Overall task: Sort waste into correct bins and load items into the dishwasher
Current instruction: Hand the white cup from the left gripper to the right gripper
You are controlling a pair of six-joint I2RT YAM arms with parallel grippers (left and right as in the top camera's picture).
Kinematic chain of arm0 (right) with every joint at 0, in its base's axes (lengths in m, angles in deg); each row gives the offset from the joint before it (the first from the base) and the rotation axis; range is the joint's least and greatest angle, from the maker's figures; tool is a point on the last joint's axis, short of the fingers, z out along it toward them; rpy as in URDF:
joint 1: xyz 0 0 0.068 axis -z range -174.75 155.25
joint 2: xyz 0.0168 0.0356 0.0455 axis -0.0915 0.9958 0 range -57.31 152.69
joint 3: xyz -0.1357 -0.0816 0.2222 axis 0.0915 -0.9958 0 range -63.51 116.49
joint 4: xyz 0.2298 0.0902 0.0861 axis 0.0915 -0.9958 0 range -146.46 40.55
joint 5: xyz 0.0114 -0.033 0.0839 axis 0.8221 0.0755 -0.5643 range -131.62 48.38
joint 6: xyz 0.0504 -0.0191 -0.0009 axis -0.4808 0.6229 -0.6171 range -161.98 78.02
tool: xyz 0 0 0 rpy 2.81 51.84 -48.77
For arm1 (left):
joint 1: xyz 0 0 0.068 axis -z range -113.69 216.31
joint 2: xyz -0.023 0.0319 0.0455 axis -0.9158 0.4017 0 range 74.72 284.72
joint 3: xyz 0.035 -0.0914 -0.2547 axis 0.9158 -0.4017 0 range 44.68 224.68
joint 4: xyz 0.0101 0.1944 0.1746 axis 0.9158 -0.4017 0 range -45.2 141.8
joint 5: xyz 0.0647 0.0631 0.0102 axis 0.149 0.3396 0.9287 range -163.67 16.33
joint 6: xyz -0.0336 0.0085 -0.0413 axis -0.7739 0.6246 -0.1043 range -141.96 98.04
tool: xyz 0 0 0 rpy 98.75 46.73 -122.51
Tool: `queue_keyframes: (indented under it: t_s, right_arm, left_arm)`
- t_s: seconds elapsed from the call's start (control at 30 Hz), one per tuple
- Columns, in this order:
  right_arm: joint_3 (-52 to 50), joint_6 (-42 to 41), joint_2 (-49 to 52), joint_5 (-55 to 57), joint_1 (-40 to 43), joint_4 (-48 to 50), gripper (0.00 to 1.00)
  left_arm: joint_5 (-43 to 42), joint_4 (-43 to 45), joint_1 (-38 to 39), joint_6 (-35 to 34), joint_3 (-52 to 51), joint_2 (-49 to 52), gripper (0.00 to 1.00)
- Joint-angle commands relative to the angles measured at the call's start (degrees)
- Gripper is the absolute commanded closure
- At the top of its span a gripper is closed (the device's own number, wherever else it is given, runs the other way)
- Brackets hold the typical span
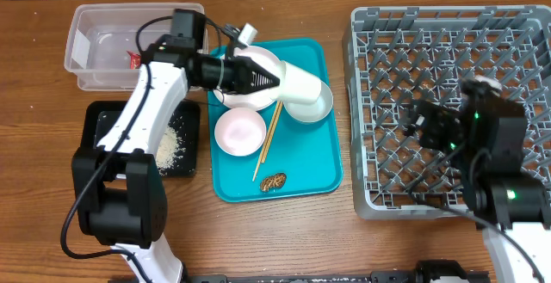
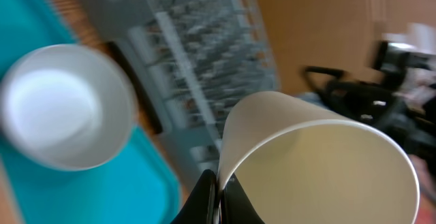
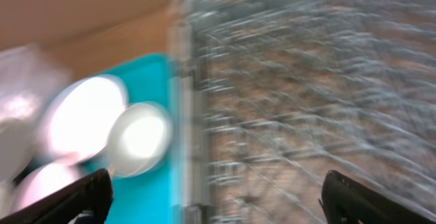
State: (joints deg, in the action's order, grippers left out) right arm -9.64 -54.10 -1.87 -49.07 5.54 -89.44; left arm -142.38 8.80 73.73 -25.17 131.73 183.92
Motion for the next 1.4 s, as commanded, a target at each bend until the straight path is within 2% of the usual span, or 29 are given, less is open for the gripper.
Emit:
queue_keyframes:
  t_s: [0.0,0.2,0.47,0.67,0.93,1.13,1.37]
  right_arm:
    - [1.38,10.91,6.49,-39.80,-0.09,6.91,0.00]
    - [1.38,10.88,16.44,-61.16,-0.33,16.35,0.00]
    - [1.38,10.88,23.37,-72.46,-0.35,23.78,0.00]
    - [1.38,10.43,23.78,-73.00,-0.35,25.22,0.00]
    - [1.38,10.43,23.78,-72.76,-0.33,25.20,0.01]
    - [1.38,10.45,23.78,-72.13,-0.33,25.29,0.15]
    - [1.38,10.45,23.78,-72.13,-0.33,25.79,0.20]
  left_arm:
    - [-14.97,0.81,0.55,-0.68,1.20,-0.13,0.96]
    - [-15.30,0.98,2.71,-0.70,1.20,-0.13,0.96]
    - [-12.94,3.45,5.77,-3.08,1.20,-0.13,0.96]
    - [-12.26,4.44,7.76,-3.89,1.20,-0.13,0.96]
    - [-11.61,11.41,10.56,-11.17,1.20,-0.13,0.96]
    - [-8.46,13.07,11.82,-14.21,1.20,-0.13,0.96]
    - [-8.66,13.05,11.85,-14.23,1.20,-0.13,0.96]
